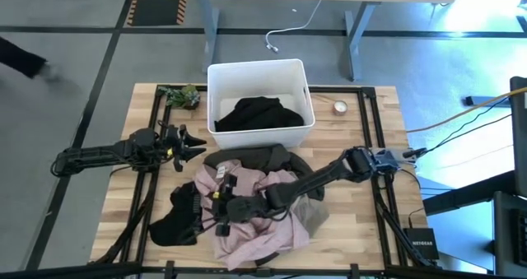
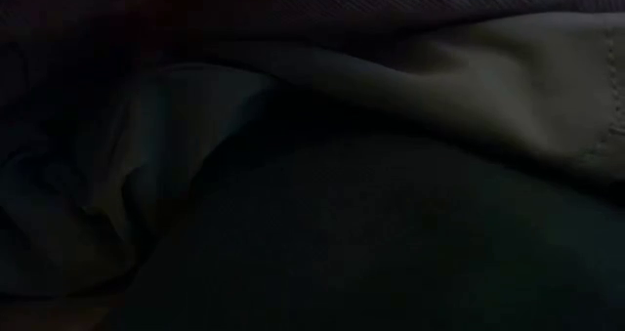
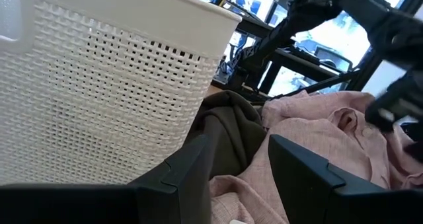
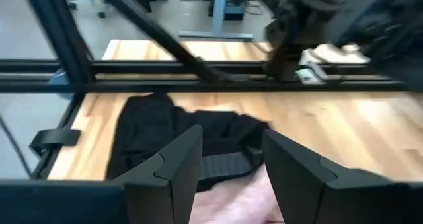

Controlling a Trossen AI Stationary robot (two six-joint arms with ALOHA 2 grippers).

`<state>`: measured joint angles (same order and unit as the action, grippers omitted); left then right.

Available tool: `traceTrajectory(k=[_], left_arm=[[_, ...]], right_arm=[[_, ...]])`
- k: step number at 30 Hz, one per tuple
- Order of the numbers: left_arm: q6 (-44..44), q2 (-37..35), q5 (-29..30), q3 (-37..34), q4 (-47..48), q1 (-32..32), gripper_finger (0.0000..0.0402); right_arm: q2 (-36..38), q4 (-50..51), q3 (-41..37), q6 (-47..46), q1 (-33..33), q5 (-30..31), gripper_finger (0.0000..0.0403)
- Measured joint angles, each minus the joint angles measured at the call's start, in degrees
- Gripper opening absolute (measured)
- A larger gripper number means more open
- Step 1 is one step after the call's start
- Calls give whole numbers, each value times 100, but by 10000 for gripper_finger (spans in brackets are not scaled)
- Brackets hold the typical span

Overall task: Sort clothes
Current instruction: Put the black underwear into the white bin

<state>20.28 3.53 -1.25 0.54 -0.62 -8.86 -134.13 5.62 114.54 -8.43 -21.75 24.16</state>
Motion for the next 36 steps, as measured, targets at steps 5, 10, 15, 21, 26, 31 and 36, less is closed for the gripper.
traceTrajectory(k=[5, 10, 15, 21, 26, 31, 36], left_arm=[[-74, -1, 2, 0, 0, 0, 157], [-75, -2, 2, 0, 0, 0, 157], [-96, 0, 4, 0, 0, 0, 157], [-141, 0, 17, 0, 0, 0, 157], [-121, 0, 17, 0, 2, 0, 157], [-99, -2, 19, 0, 2, -2, 157], [-80, 0, 19, 0, 2, -2, 157]], right_arm=[[-259, -688, 7, 15, 84, -279, 175], [-551, -1621, 9, 291, 280, -482, 175], [-691, -1599, 4, 236, 540, -620, 175], [-938, -1632, 192, 235, 762, -730, 175], [-1195, -1516, 196, 236, 754, -840, 175], [-1359, -1186, 197, 236, 752, -877, 175], [-1406, -936, 210, 342, 790, -986, 175]])
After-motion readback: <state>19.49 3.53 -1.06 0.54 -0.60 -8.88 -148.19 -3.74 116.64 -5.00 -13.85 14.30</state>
